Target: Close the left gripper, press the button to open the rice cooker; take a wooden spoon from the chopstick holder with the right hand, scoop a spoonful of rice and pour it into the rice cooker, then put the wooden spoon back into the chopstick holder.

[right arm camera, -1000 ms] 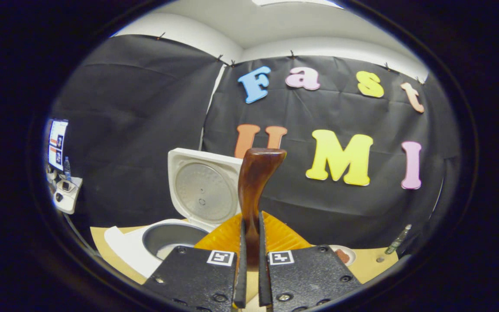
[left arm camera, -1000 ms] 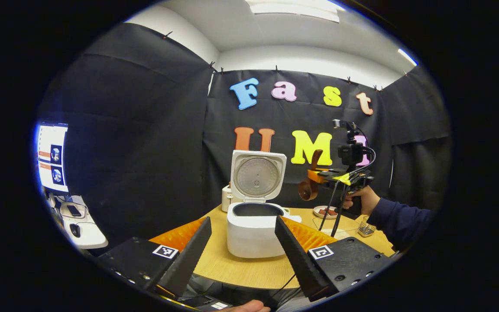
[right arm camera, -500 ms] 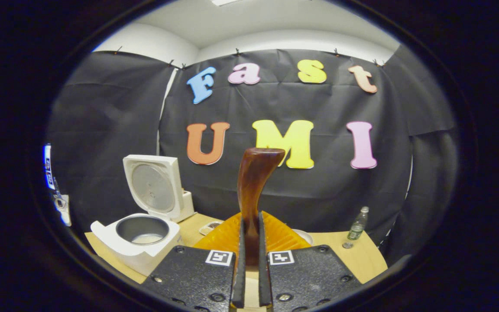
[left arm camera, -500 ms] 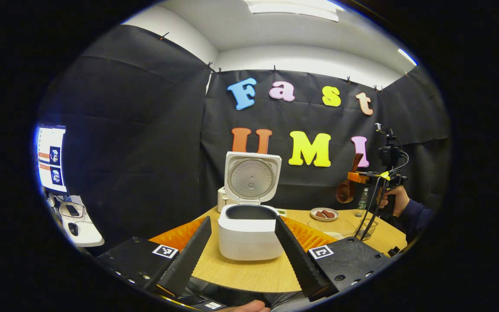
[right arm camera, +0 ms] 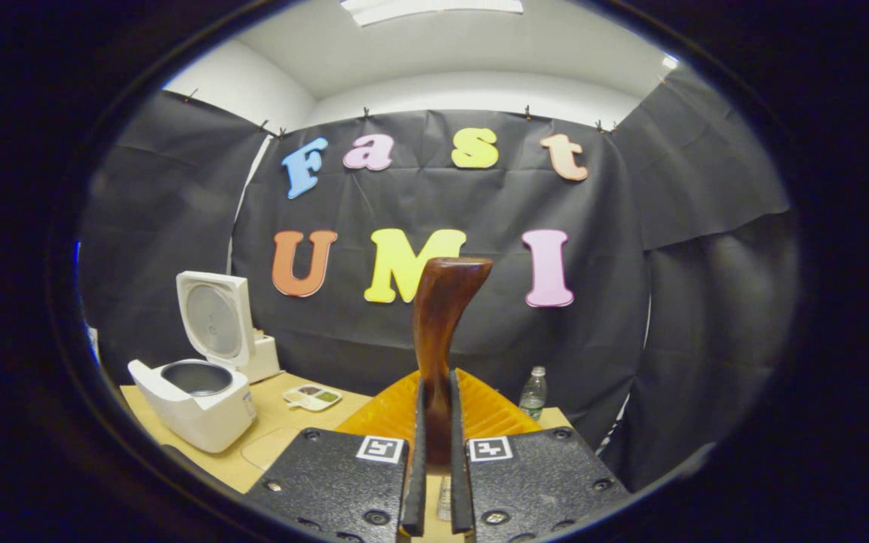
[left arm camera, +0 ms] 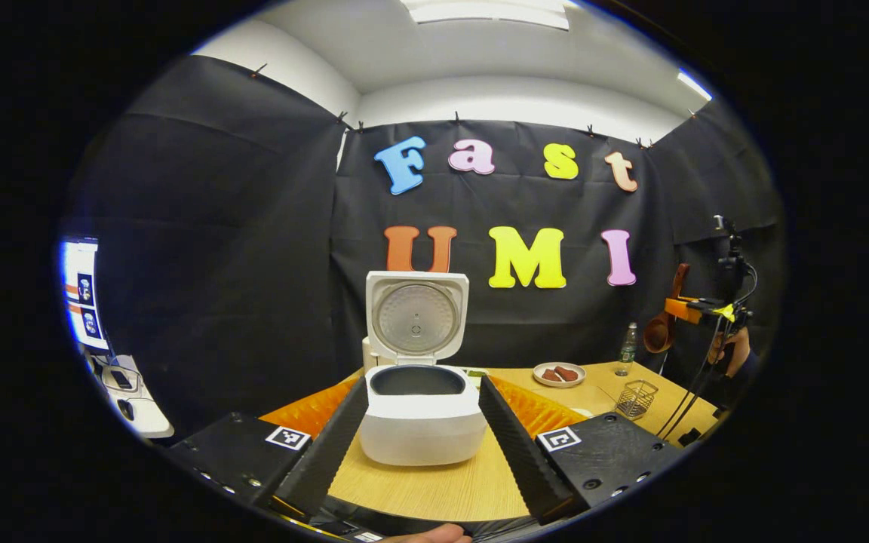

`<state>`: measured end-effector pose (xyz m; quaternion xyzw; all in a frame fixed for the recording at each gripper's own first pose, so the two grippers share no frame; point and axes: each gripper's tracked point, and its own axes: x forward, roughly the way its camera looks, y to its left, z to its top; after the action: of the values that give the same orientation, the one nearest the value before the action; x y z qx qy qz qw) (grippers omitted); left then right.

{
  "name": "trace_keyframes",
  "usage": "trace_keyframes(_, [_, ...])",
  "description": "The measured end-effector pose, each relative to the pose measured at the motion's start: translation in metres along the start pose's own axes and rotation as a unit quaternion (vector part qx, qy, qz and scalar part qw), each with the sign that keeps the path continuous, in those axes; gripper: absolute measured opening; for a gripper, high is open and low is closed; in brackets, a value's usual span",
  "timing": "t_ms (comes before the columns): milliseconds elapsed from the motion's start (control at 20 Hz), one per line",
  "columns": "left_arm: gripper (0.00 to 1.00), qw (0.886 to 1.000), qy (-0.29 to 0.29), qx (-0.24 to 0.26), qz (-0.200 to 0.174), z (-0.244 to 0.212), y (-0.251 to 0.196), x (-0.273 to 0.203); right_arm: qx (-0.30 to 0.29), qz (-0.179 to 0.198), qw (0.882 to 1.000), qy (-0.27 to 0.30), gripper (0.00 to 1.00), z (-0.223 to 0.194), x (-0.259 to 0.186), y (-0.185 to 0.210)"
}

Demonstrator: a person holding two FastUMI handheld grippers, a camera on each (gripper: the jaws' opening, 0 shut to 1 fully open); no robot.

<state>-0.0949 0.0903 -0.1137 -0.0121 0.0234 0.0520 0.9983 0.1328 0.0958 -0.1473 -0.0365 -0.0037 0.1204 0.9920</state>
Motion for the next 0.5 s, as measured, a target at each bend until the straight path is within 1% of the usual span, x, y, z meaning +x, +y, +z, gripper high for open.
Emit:
trace_keyframes(150, [0.94, 1.0, -0.003, 0.013, 0.006, 0.003, -0.007, 0.016, 0.016, -0.004, 1.0, 0.015, 0.19, -0.017, 0.003, -0.017])
trace_keyframes(500, [0.94, 0.999, -0.038, 0.016, -0.009, 0.019, -0.034, 0.052, 0.065, -0.008, 0.995, 0.074, 0.19, -0.081, 0.041, -0.049])
